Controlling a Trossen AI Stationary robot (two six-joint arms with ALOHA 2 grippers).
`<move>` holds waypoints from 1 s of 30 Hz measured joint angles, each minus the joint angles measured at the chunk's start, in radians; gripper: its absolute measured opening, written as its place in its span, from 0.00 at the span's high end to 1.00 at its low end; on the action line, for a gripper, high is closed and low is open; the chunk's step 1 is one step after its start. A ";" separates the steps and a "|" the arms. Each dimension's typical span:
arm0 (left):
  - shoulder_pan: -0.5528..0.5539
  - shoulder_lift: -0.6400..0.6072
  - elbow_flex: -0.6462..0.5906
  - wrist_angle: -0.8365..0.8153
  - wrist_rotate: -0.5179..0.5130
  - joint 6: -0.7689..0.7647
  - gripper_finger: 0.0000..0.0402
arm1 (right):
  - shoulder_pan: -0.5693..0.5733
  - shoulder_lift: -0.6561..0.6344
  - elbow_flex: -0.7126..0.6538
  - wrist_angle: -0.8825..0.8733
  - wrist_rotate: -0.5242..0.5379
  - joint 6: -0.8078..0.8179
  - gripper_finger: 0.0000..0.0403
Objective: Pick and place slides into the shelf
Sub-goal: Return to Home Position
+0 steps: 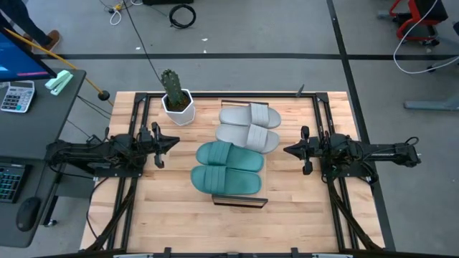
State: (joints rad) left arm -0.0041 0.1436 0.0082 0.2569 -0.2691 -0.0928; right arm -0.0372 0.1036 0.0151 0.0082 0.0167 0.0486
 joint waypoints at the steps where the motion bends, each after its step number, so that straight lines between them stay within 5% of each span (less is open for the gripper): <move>1: 0.000 0.000 0.000 0.000 0.000 0.000 0.91 | 0.000 0.000 0.000 0.000 0.000 0.000 0.96; 30: 0.000 0.000 0.000 0.000 0.000 0.000 0.94 | 0.000 0.000 0.000 -0.001 0.001 0.000 0.96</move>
State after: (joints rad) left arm -0.0040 0.1436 0.0082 0.2569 -0.2691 -0.0928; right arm -0.0372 0.1036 0.0147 0.0074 0.0174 0.0490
